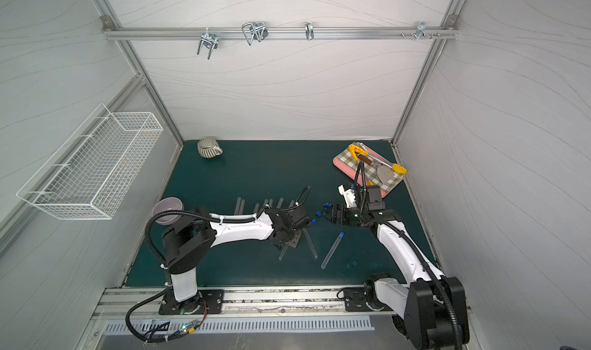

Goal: Remove stoppers from test tubes
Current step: Pick up the test tube at the center of the board, then open the stopper on the test tube.

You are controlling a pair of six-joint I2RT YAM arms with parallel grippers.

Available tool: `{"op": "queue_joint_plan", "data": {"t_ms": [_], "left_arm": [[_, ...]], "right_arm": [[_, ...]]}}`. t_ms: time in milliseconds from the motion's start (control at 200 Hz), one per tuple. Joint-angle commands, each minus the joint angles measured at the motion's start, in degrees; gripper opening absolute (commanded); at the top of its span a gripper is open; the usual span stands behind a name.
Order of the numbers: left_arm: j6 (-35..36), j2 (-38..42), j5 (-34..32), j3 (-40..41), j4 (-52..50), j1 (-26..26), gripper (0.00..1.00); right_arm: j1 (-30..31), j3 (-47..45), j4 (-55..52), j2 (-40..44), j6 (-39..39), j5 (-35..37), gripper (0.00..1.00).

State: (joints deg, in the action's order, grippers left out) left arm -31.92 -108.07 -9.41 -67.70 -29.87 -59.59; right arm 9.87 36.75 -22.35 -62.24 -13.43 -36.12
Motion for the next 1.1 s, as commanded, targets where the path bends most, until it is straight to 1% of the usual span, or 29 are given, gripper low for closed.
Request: {"op": "queue_joint_plan", "data": {"t_ms": [0, 105, 200, 290, 410, 525, 635, 735, 845, 936, 1096], "left_arm": [[0.35, 1.81, -0.04, 0.13, -2.78, 0.43, 0.14], [1.55, 4.84, 0.36, 0.64, -3.31, 0.55, 0.05], [3.74, 8.78, 0.04, 1.14, -3.79, 0.52, 0.03], [7.28, 13.55, -0.25, 2.60, -2.83, 0.55, 0.03], [12.91, 20.53, -0.18, 6.90, 0.85, 0.53, 0.03], [17.67, 26.14, -0.08, 10.08, 2.30, 0.54, 0.02], [20.87, 30.94, 0.32, 12.67, 2.45, 0.53, 0.00], [22.74, 35.12, 0.84, 14.86, 2.59, 0.44, 0.00], [23.47, 39.40, 0.96, 17.06, 3.04, 0.28, 0.00], [24.16, 41.15, 2.23, 18.08, 3.92, -0.54, 0.00], [25.40, 40.86, 3.49, 18.13, 4.05, -1.68, 0.00]], "right_arm": [[-0.53, -0.23, -0.65, 0.46, 1.65, -1.15, 0.78], [-0.50, -0.18, -0.68, 0.30, 1.65, -1.62, 0.78], [-0.52, 0.11, -0.77, -0.13, 1.66, -2.82, 0.79], [-0.45, 0.47, -0.77, -0.73, 1.49, -4.81, 0.78], [0.29, 0.84, 0.06, -2.19, 0.99, -8.54, 0.78], [3.74, 1.72, 1.15, -4.74, 0.57, -12.43, 0.78], [7.67, 2.07, 5.02, -6.79, -1.03, -17.03, 0.77], [10.95, 2.18, 9.33, -7.86, -3.05, -21.59, 0.76], [13.59, 2.56, 12.00, -8.33, -4.56, -23.60, 0.75], [15.74, 3.39, 12.42, -9.30, -4.59, -24.60, 0.72], [20.07, 5.53, 10.96, -10.36, -3.07, -25.33, 0.64]]}}
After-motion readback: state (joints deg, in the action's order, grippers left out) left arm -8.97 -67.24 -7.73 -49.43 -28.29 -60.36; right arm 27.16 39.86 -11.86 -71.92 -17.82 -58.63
